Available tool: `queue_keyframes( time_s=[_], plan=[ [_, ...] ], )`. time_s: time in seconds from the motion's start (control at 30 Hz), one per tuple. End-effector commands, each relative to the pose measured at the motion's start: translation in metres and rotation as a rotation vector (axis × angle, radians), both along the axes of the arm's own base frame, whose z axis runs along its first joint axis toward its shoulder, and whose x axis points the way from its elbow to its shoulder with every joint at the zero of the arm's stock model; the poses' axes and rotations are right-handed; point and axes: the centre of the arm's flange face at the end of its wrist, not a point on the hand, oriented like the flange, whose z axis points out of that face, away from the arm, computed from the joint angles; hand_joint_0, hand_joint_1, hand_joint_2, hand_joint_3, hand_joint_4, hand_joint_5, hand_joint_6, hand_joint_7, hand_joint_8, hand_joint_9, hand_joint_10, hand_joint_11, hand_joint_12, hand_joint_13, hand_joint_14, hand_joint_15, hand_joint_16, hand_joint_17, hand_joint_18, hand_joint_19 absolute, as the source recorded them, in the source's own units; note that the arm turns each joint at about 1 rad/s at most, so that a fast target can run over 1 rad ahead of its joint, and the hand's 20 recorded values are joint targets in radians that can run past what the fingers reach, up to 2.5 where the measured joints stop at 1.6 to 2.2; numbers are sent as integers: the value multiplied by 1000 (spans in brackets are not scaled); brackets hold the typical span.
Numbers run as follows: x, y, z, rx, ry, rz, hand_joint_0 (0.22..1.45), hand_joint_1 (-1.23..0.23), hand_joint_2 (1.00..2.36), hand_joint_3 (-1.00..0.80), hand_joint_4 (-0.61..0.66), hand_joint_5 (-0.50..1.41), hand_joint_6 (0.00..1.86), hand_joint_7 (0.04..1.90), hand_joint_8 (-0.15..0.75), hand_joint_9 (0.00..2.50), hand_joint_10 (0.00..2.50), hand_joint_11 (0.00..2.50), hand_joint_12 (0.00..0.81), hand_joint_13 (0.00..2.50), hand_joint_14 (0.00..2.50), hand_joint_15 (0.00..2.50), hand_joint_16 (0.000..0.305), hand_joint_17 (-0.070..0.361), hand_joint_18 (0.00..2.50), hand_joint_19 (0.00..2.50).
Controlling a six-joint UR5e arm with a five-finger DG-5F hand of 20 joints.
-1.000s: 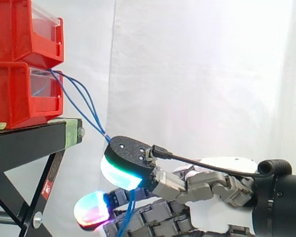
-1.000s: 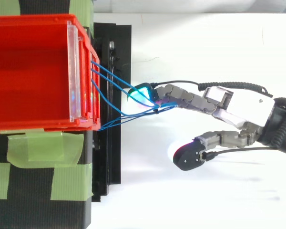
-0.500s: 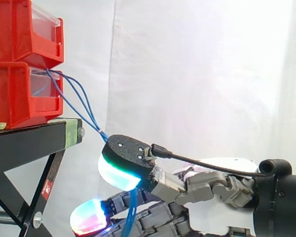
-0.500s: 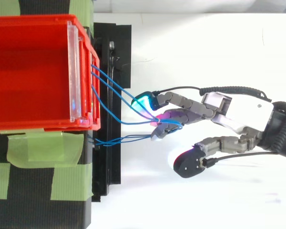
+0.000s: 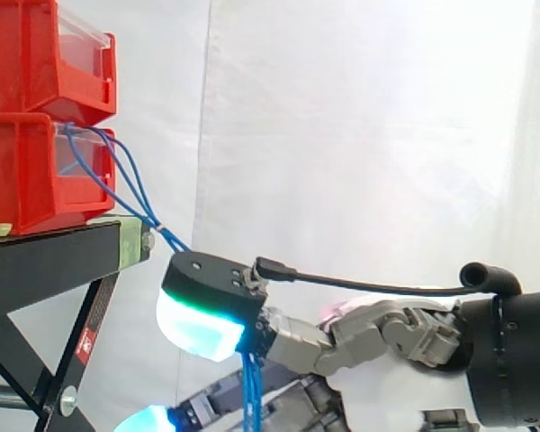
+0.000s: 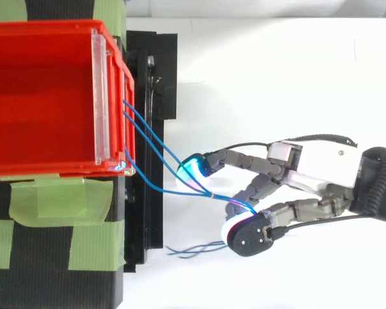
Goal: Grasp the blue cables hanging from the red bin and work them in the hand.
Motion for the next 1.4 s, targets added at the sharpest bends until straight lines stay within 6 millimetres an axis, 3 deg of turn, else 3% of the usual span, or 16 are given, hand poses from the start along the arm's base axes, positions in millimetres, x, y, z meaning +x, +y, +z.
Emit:
queue_keyframes(
  time_s=[0.0,0.13,0.3,0.33,0.37,0.43,0.53,0.57,0.73,0.87,0.93,1.07,1.13,1.2,1.37],
  plan=[
    [-8,-3,4,-18,62,5,794,-569,1003,-945,359,-45,9,795,373,986,7,1367,492,990,22,1120,63,142,763,548],
    [-8,-3,4,-16,62,6,797,-568,1002,-954,356,-46,9,798,360,1016,0,1551,474,1061,16,1301,64,145,817,640],
    [-7,-1,5,-13,63,18,792,-569,1001,-969,345,-62,9,810,339,961,173,1686,458,1101,9,1474,66,148,873,751],
    [-8,-1,6,-12,62,22,792,-569,1001,-969,343,-64,10,812,338,933,273,1687,457,1113,7,1499,66,149,880,759],
    [-8,-1,10,-11,56,28,790,-569,1001,-970,343,-71,9,810,343,827,621,1573,451,1118,5,1554,66,149,902,794],
    [-8,-1,16,-11,51,30,789,-569,1001,-971,339,-79,9,815,344,745,838,1566,441,1137,73,1610,66,149,957,852],
    [-9,-1,24,-14,46,29,786,-571,1001,-969,340,-96,8,821,359,633,1225,1550,441,1086,461,1539,66,148,1030,938],
    [-10,-1,26,-17,48,32,786,-571,1001,-969,338,-96,9,822,365,580,1515,1491,442,1066,628,1490,64,145,1060,966],
    [-12,-1,35,-36,50,39,786,-572,1002,-969,341,-99,8,822,374,542,1939,1495,436,1020,1114,1413,64,145,1124,1069],
    [-12,-1,35,-36,50,39,788,-572,1001,-963,349,-92,8,826,376,497,2443,1683,438,966,1773,1336,63,142,1247,1208],
    [-12,-1,35,-35,50,42,789,-572,1001,-965,352,-90,8,829,382,473,2500,1741,437,935,2110,1327,60,135,1334,1364],
    [-12,0,36,-33,49,50,787,-571,1001,-975,361,-69,9,845,376,454,2500,1902,415,872,2500,1332,56,127,1465,1697],
    [-12,1,39,-29,44,57,780,-571,1000,-978,361,-47,9,853,375,460,2500,1964,424,864,2500,1338,57,128,1525,1803],
    [-12,1,41,-28,43,57,772,-570,1000,-992,370,-35,10,866,373,479,2500,2067,426,892,2500,1387,58,131,1527,1660],
    [-15,-1,49,-37,48,59,752,-569,1000,-1000,354,-36,9,893,394,656,2500,2418,482,1076,2500,1558,66,150,1609,1011]
  ],
)
